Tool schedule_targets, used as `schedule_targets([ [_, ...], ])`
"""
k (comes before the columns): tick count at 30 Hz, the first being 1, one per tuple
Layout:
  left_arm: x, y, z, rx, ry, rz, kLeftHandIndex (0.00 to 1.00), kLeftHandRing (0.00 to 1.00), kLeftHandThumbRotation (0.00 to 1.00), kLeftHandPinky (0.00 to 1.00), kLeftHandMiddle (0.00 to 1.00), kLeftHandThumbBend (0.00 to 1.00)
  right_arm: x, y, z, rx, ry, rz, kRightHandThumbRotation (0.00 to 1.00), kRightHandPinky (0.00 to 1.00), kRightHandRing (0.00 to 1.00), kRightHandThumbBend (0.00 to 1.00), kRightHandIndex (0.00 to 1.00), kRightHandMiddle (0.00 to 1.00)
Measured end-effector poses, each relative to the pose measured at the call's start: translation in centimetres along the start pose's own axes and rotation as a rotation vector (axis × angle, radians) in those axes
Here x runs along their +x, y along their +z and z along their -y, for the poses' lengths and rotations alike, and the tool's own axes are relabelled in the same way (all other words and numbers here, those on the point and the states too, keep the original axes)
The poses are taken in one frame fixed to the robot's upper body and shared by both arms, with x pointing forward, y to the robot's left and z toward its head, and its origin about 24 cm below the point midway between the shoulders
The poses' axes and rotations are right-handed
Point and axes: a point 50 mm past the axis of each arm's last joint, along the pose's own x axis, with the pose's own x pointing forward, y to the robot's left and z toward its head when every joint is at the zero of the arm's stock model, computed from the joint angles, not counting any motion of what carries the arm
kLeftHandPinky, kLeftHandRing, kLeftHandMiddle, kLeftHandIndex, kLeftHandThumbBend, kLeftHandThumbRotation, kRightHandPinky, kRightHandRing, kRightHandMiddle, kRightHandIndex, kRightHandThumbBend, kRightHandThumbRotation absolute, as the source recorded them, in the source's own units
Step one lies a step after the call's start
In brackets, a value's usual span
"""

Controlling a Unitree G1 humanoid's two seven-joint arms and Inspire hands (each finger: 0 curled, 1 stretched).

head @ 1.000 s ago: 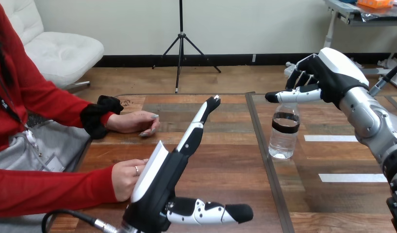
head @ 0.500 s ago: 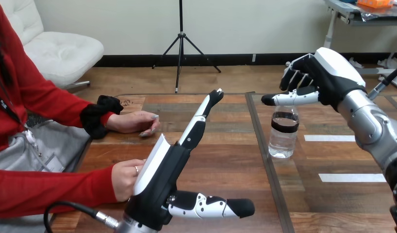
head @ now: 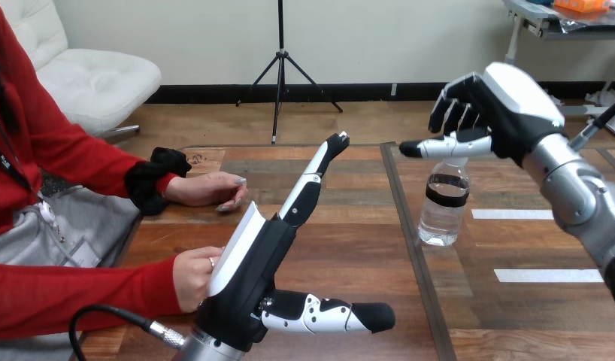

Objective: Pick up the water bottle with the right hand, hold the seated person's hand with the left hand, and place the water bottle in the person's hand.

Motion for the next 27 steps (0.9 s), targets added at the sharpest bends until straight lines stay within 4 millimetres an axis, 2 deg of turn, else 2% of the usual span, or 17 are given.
schedule_targets([
  [11,0.0,0.0,0.0,0.000,-0.005,-0.003,1.00,1.00,0.52,1.00,1.00,1.00,-0.4,0.8,0.8,-0.027,0.004,0.034,0.72,0.25,0.23,1.00,0.29,0.27],
  [17,-0.1,-0.1,0.0,0.000,-0.012,-0.008,1.00,1.00,0.52,1.00,1.00,1.00,-0.8,1.1,0.9,-0.033,0.026,0.035,0.72,0.22,0.23,1.00,0.30,0.27],
  [27,-0.2,-0.3,0.1,-0.003,-0.023,-0.020,1.00,1.00,0.52,1.00,1.00,1.00,-1.9,1.4,0.4,-0.025,0.075,0.022,0.71,0.26,0.26,1.00,0.33,0.30],
])
